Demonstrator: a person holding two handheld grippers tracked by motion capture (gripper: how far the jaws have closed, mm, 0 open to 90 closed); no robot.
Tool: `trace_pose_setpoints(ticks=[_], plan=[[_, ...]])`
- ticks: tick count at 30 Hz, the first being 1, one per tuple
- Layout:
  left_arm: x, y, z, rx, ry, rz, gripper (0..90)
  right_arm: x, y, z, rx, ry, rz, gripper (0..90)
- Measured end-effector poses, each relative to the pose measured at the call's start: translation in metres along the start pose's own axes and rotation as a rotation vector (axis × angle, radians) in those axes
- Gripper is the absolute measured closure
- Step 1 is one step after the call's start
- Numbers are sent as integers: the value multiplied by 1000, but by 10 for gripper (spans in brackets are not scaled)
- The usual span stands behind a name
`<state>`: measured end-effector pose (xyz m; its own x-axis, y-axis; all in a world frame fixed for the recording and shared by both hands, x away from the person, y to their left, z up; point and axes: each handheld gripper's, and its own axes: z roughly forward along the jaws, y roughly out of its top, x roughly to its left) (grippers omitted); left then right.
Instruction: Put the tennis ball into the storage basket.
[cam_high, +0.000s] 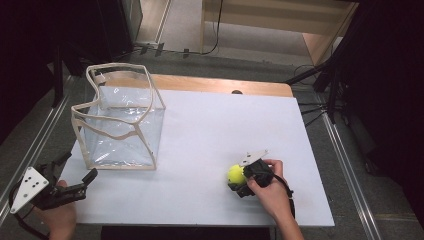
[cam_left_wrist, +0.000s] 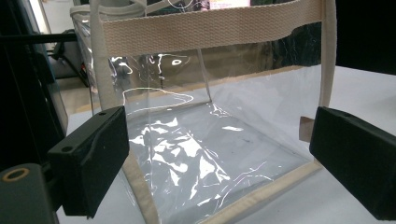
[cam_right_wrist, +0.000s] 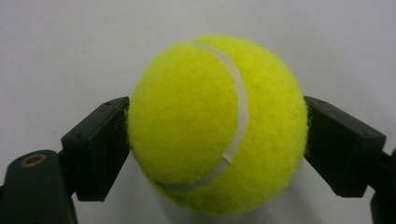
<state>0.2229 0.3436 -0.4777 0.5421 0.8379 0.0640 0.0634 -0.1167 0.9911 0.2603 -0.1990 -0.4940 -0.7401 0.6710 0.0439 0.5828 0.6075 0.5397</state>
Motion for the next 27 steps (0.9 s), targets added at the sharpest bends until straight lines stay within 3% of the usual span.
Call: trace_pose_setpoints(ticks=[4,27], plan=[[0,0,0,0,0,1,53,-2,-1,0,8,24,12,228],[0,0,0,0,-3,0,53,-3,16,-5,9,31,-11,232]])
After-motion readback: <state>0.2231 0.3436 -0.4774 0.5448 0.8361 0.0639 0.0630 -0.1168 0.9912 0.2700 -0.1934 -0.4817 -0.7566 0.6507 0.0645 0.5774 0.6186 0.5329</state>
